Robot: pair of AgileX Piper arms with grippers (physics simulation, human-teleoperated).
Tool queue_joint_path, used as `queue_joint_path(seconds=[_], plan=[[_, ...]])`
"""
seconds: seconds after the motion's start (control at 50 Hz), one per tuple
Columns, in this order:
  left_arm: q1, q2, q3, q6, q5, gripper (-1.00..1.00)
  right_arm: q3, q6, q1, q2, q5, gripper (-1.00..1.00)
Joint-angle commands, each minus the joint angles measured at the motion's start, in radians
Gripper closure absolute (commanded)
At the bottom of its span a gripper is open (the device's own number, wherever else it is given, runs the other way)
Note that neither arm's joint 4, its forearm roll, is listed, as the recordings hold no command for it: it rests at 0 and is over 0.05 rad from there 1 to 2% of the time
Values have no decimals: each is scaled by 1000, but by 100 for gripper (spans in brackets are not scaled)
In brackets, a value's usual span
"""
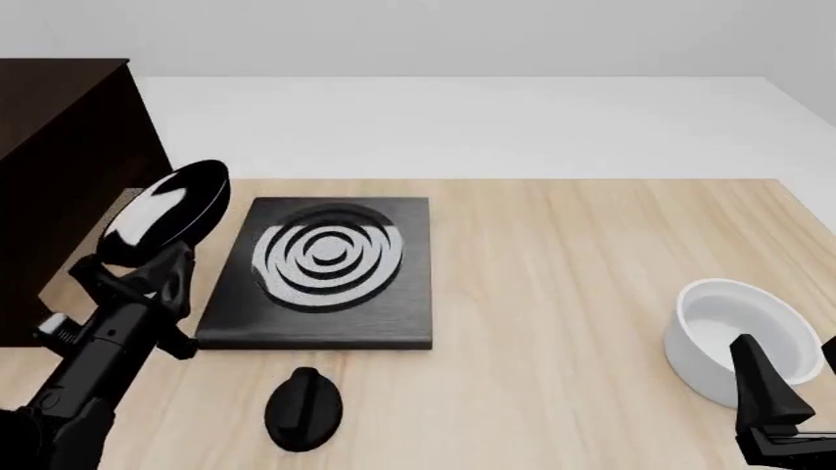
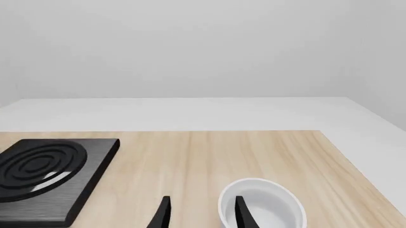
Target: Put the frying pan under the cabinet shelf.
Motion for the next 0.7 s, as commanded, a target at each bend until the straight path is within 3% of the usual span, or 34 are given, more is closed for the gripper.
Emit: queue_joint_path(seconds=[0.02, 0.5, 0.7], plan=[[12, 92, -60, -19, -17, 100, 0, 0, 0, 0, 0, -100], [98, 294, -156, 12, -17, 100, 0, 0, 0, -2, 1, -100], [137, 335, -182, -8, -17, 100, 0, 0, 0, 0, 0, -100]])
